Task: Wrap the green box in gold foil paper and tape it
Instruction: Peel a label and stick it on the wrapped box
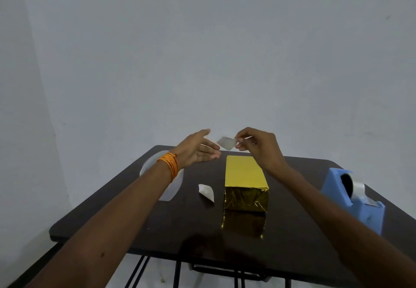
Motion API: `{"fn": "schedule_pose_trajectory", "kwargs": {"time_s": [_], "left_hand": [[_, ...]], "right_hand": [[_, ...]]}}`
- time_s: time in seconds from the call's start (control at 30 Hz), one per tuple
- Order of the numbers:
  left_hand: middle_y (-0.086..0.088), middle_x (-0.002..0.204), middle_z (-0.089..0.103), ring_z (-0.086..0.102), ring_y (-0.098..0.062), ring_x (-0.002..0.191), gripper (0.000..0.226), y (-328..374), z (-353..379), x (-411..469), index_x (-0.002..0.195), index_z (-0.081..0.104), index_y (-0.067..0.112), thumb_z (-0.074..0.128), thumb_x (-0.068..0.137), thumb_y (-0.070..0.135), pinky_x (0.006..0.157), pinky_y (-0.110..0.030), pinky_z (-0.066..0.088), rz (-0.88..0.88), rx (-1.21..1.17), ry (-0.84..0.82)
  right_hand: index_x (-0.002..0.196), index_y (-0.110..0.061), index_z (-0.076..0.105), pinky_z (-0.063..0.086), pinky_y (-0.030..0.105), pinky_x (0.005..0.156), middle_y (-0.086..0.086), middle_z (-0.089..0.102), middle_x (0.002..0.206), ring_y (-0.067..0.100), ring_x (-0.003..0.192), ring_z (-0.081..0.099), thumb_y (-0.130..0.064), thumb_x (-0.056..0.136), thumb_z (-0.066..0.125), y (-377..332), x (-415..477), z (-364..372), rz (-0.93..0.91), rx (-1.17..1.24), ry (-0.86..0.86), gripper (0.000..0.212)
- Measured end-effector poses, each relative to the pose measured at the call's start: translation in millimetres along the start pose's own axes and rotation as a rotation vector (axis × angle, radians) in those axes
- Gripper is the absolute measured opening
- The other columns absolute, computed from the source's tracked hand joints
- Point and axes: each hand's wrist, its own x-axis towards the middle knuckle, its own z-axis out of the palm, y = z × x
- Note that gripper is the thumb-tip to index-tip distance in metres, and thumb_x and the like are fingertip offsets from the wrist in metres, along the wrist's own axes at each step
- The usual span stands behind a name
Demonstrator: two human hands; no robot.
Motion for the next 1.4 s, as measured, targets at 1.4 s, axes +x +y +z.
{"fn": "schedule_pose_trajectory", "kwargs": {"time_s": [1.4], "left_hand": [[-0.014,0.097,0.071,0.067,-0.018,0.072,0.028,-13,44,12,0.104,0.07,0.005,0.08,0.078,0.006,0.073,-0.029,0.061,0.309,0.047,0.153]], "right_hand": [[0.09,-0.007,0.073,0.057,0.023,0.064,0.009,0.076,0.093,0.016,0.073,0.066,-0.015,0.087,0.076,7,1,-17,0.511,0.55,0.368,0.01]]}}
